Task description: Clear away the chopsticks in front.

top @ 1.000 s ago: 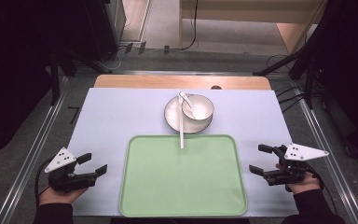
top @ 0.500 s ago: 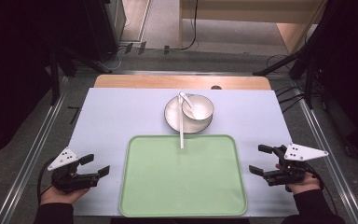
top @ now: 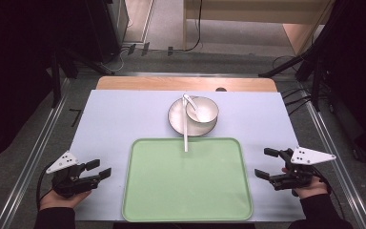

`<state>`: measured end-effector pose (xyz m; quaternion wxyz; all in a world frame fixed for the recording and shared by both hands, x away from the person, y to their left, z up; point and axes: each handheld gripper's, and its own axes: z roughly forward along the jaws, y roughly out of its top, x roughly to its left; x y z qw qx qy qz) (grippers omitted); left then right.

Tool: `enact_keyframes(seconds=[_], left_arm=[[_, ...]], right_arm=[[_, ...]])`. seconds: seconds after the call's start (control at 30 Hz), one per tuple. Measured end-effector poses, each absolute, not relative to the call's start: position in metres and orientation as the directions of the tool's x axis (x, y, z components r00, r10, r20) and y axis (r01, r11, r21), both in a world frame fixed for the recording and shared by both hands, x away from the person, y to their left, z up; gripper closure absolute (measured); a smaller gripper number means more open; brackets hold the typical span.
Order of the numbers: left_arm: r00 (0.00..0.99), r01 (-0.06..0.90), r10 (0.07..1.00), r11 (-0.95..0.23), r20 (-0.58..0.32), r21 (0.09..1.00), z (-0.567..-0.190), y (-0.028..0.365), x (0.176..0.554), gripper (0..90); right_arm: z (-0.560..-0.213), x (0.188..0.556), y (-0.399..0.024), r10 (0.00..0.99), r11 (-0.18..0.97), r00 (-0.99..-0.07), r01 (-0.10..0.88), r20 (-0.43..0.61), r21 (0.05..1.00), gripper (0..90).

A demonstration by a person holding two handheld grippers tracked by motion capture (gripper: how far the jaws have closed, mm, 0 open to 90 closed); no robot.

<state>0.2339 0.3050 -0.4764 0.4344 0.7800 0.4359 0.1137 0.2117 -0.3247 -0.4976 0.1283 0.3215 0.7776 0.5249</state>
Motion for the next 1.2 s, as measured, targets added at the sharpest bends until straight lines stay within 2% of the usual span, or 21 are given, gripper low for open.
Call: enact_keyframes(seconds=[0.17, 0.43, 0.5, 0.7, 1.2], left_arm=[[0.589, 0.597, 0.78, -0.243, -0.211, 0.764, -0.477, 0.305, 0.233, 44.5], [0.585, 0.618, 0.784, -0.266, -0.207, 0.74, -0.479, 0.302, 0.234, 44.9], [0.576, 0.626, 0.79, -0.263, -0.208, 0.734, -0.478, 0.301, 0.235, 40.6], [0.519, 0.703, 0.813, -0.231, -0.263, 0.673, -0.479, 0.298, 0.239, 38.6], [0.508, 0.719, 0.831, -0.262, -0.229, 0.643, -0.475, 0.291, 0.244, 36.8]], right_arm=[[-0.497, 0.212, -0.325, 0.634, 0.242, -0.761, 0.364, 0.137, 0.899, 14.1], [-0.497, 0.211, -0.325, 0.635, 0.242, -0.761, 0.36, 0.133, 0.901, 14.1], [-0.497, 0.211, -0.325, 0.634, 0.241, -0.762, 0.358, 0.133, 0.902, 14.0], [-0.497, 0.211, -0.324, 0.632, 0.245, -0.763, 0.359, 0.132, 0.9, 14.1], [-0.496, 0.21, -0.323, 0.625, 0.24, -0.769, 0.354, 0.135, 0.904, 14.1]])
